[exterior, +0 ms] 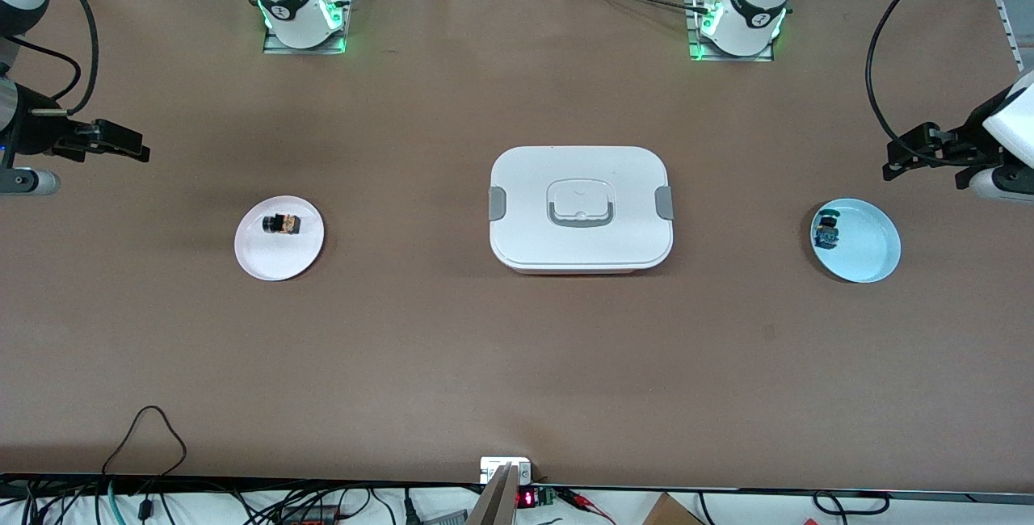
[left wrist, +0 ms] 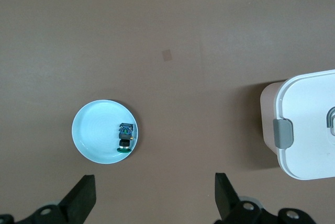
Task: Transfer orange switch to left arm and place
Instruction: 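Move the right gripper toward the white plate with the orange switch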
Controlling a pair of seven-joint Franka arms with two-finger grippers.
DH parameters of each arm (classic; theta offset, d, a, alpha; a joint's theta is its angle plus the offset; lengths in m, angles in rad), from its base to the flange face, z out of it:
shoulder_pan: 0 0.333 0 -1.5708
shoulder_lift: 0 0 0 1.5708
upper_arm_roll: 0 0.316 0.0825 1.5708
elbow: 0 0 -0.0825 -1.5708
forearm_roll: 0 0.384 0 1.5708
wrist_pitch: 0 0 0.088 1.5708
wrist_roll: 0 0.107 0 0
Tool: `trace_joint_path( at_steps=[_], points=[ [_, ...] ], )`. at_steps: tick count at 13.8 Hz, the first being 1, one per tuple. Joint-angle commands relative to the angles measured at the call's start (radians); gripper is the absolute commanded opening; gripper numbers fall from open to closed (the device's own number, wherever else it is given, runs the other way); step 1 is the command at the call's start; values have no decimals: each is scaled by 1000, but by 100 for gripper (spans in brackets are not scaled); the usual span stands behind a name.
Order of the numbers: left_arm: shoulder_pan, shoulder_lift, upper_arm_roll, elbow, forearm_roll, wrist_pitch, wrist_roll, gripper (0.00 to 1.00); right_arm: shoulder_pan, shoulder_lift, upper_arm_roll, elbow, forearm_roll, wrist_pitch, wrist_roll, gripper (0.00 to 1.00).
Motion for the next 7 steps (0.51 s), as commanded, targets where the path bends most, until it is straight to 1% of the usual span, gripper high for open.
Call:
trace_joint_path(
  at_steps=[1,2,3,6,7],
  points=[
    [-2,7,-1,25,12,-10,21,100,28,25,2,9,-38,31,5,100],
    [-2,7,-1,25,12,-10,21,100,43,37,2,9,-72,37,5,100],
    [-2,7,-1,25,12,-10,21,100,62,48,2,9,-82,37,6,100],
    [-2,7,-1,25,12,-10,21,100,102,74,4,8,-77,42,43,100],
    [-2,7,-1,25,12,-10,21,100,108,77,4,-9,-74,75,74,100]
  ],
)
